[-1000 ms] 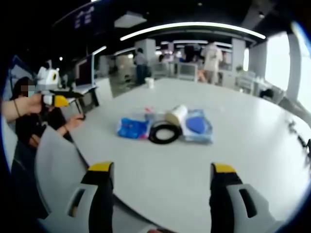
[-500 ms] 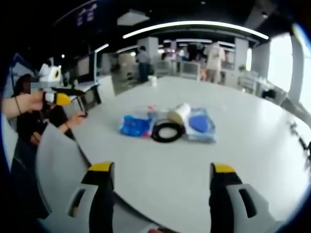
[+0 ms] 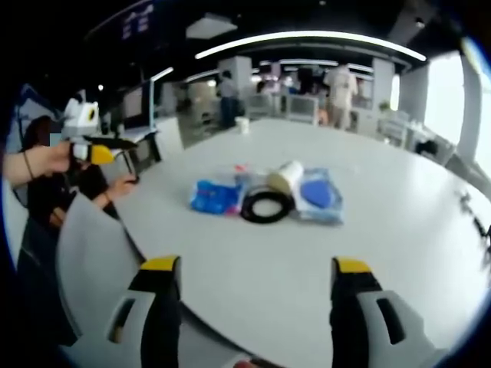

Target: Arrange the tabletop items into an orderly group along one side of the table until the central work area is clear of visible clutter.

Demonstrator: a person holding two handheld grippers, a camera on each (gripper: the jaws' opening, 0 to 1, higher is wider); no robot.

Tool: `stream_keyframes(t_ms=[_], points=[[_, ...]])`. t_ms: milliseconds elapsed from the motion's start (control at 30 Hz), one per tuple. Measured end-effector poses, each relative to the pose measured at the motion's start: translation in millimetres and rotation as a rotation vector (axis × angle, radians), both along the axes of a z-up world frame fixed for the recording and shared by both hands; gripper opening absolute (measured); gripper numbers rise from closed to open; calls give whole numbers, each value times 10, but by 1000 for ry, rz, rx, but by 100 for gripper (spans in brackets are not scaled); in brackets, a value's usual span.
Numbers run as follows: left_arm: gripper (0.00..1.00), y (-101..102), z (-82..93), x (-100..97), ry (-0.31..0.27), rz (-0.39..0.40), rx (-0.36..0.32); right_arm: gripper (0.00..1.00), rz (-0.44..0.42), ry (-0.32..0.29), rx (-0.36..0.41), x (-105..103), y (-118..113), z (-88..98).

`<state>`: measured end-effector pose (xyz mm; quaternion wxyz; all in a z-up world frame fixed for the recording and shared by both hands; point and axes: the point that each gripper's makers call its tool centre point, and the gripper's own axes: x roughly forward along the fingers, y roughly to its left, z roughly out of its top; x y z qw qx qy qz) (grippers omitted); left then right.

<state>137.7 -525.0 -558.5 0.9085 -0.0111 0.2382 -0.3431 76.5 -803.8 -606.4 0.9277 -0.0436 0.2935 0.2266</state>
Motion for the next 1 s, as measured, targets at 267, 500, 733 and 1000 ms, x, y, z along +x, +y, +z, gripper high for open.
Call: stream_keyframes(t_ms=[267,500,733,1000], points=[[97,-2,-17,53,0,-9,7,77,-4,13,-3,-31,-21,-37],[96,14,-31,170,-3,-16,15,77,-4,19,-5,-25,-7,-56],[95,13,-60,250,-3,-32,30,77,6,21,-1,6,28,-61],[94,4,-29,393,-9,-23,3,76,24,22,4,79,108,-60]])
